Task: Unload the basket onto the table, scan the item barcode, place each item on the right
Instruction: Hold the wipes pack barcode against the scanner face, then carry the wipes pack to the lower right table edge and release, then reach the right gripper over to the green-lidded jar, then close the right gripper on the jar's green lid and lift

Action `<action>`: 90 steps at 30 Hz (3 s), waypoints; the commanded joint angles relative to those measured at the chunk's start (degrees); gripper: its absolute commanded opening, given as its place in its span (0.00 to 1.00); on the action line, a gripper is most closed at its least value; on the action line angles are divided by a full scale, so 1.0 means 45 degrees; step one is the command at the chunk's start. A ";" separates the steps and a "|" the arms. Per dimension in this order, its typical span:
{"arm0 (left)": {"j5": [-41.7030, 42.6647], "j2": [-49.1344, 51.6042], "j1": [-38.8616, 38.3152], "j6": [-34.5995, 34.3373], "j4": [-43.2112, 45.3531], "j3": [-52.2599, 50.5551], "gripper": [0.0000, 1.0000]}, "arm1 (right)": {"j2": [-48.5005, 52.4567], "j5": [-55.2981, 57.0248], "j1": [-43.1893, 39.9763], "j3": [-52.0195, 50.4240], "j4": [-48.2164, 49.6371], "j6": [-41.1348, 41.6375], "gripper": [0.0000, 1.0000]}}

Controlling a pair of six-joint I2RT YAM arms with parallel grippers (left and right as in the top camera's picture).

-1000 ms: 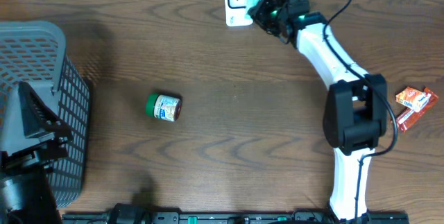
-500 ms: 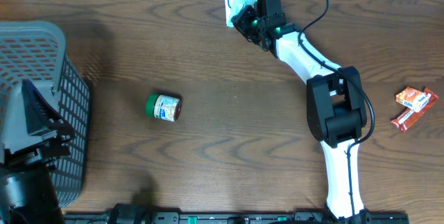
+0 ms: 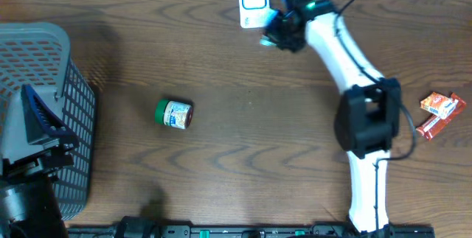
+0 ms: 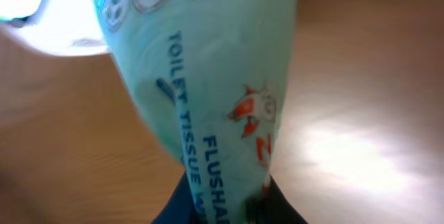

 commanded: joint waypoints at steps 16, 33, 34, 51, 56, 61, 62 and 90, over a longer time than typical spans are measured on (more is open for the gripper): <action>-0.0073 -0.0126 0.0063 -0.1559 0.0160 -0.0039 0.85 | -0.3026 0.9185 -0.7529 -0.3852 -0.5474 0.1428 0.04; -0.0068 -0.0126 0.0063 -0.1554 0.0170 -0.0039 0.84 | -0.4410 0.3832 -0.8456 -0.0860 -0.5712 -0.2375 0.76; -0.0073 -0.0126 0.0063 -0.1554 0.0170 -0.0039 0.85 | -0.4551 0.3424 -0.8369 -0.0680 -0.5809 -0.2409 0.73; -0.0073 -0.0131 0.0063 -0.1549 0.0170 -0.0039 0.84 | -0.4449 -0.3293 0.1579 -0.0457 -0.3861 -0.7786 0.99; -0.0073 -0.0131 0.0063 -0.1549 0.0165 -0.0039 0.84 | -0.2880 -0.3803 0.4294 -0.0457 -0.2458 -0.4289 0.99; -0.0073 -0.0131 0.0063 -0.1549 0.0165 -0.0039 0.84 | -0.0874 -0.3920 0.6207 -0.0457 -0.1010 -0.5809 0.99; -0.0078 -0.0131 0.0063 -0.1549 0.0170 -0.0039 0.85 | -0.0554 -0.3905 0.6489 -0.0457 -0.0699 -0.6751 0.99; -0.0073 -0.0131 0.0063 -0.1545 0.0160 -0.0039 0.85 | 0.1579 0.0646 0.8830 -0.0413 0.3167 -1.7243 0.99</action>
